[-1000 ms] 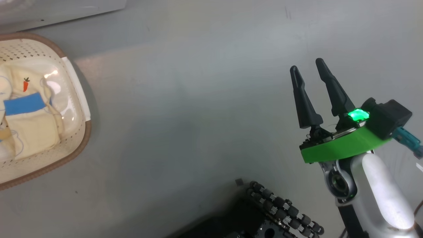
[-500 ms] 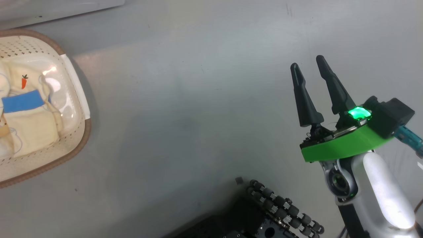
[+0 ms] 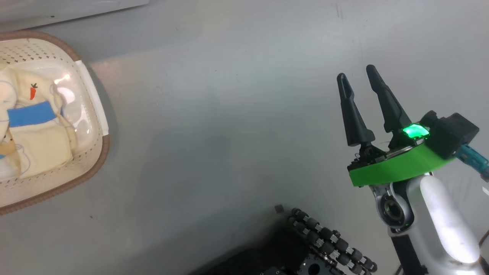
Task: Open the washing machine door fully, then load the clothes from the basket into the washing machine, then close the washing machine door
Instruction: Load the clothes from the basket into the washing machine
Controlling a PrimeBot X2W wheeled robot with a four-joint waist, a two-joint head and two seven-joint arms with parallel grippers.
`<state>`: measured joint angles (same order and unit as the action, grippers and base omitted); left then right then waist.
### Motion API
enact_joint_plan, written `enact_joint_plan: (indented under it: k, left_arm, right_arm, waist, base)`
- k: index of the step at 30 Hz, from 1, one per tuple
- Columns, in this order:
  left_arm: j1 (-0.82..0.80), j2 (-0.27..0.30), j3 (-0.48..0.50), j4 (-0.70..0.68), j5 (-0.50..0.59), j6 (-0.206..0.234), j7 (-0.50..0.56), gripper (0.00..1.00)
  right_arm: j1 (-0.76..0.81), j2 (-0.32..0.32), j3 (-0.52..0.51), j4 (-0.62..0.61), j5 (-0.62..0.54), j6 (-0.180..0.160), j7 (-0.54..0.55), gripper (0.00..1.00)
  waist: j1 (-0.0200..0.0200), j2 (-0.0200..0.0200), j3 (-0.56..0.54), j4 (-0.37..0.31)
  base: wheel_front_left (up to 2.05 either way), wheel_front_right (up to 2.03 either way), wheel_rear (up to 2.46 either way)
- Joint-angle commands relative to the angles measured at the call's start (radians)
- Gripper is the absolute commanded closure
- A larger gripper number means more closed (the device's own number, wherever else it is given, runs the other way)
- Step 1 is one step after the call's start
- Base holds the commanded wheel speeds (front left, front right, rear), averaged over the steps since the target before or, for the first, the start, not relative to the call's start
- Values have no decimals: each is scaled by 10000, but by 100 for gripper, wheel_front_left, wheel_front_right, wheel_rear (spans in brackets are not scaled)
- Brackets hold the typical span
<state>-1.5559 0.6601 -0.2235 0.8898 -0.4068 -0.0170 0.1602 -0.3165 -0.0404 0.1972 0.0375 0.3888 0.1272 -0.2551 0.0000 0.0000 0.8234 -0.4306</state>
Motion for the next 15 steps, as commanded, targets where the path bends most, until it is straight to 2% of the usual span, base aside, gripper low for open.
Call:
enact_joint_plan:
  k: [1, 6, 15]
  left_arm:
    - [160, 440, 123, -437, -82, 64, 6, 0]
    - [890, 376, 234, -734, -238, 210, -573, 0]
    - [3609, -354, 652, -1869, -784, 853, -2340, 0]
  right_arm:
    - [54, -98, 40, -205, 95, 35, -66, 0]
    - [74, -98, -141, -191, 25, 35, -66, 0]
    - [282, -98, -497, -182, -428, 35, -66, 0]
  waist:
    - [0, 0, -30, 47]
    - [0, 0, -199, 249]
    - [0, 0, -1035, 830]
  base:
    - [0, 0, 0]
    - [0, 0, 0]
    - [0, 0, 0]
